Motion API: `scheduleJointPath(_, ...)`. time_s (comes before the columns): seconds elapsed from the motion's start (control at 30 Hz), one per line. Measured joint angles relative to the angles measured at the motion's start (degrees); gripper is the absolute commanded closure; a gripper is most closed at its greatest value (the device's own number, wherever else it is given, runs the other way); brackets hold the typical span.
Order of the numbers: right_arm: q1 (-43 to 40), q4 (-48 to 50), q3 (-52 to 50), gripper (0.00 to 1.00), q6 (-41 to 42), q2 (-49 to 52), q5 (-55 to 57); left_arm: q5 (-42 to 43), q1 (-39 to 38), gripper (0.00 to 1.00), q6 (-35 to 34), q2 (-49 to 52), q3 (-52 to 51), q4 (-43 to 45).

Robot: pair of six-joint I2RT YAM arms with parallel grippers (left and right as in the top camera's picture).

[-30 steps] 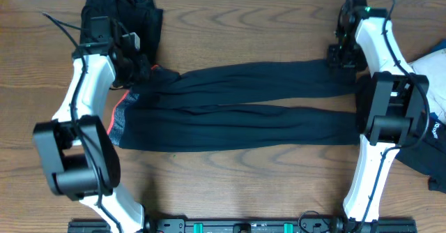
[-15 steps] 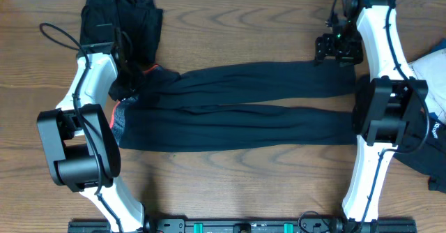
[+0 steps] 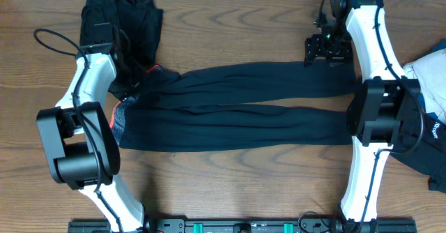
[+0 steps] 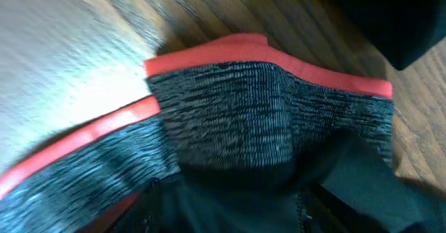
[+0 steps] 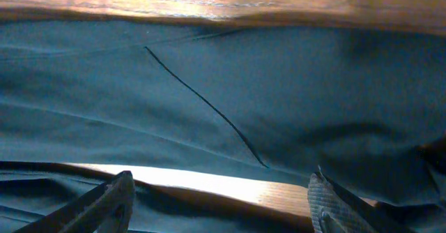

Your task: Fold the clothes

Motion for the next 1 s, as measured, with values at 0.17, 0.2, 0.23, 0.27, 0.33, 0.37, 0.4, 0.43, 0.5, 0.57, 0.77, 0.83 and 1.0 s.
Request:
scheduleJointPath(0.17,0.52,-0.09,0.0,0.22,0.0,0.0,0.0,1.9,0.0,0.43,-0.74,3.15,0.0,1.36)
scheduleJointPath(0.2,0.59,-0.15,0.0,0.22,0.0,0.0,0.0,2.34,0.0,0.51,-0.68,3.48,0.0,1.62)
scheduleJointPath(0.23,0.63,-0.2,0.0,0.22,0.0,0.0,0.0,2.51,0.0,0.56,-1.03,3.52,0.0,1.84)
scheduleJointPath(0.27,0.66,-0.2,0.0,0.22,0.0,0.0,0.0,2.93,0.0,0.64,-1.09,3.56,0.0,2.34)
scheduleJointPath(0.33,0.63,-0.22,0.0,0.22,0.0,0.0,0.0,3.48,0.0,0.81,-1.03,3.56,0.0,3.52)
scheduleJointPath(0.37,0.63,-0.22,0.0,0.22,0.0,0.0,0.0,3.91,0.0,0.91,-0.96,3.56,0.0,4.31)
scheduleJointPath(0.4,0.63,-0.26,0.0,0.22,0.0,0.0,0.0,4.46,0.0,0.94,-1.18,3.56,0.0,4.94)
scheduleJointPath(0.43,0.63,-0.33,0.0,0.22,0.0,0.0,0.0,4.94,0.0,0.94,-1.09,3.56,0.0,5.6)
scheduleJointPath(0.5,0.63,-0.5,0.0,0.22,0.0,0.0,0.0,5.79,0.0,0.94,-0.74,3.56,0.0,6.32)
scheduleJointPath(0.57,0.66,-0.57,0.0,0.22,0.0,0.0,0.0,6.36,0.0,0.94,-0.74,3.56,0.0,6.49)
scheduleJointPath(0.77,0.66,-0.61,0.0,0.22,0.0,0.0,0.0,6.97,0.0,0.94,-0.74,3.56,0.11,8.04)
scheduleJointPath(0.83,0.63,-0.61,0.0,0.22,0.0,0.0,0.0,7.26,0.0,0.94,-0.74,3.56,0.22,9.94)
scheduleJointPath(1.0,0.63,-0.5,0.0,0.22,0.0,0.0,0.0,7.54,0.0,0.94,-0.76,3.56,0.39,16.63)
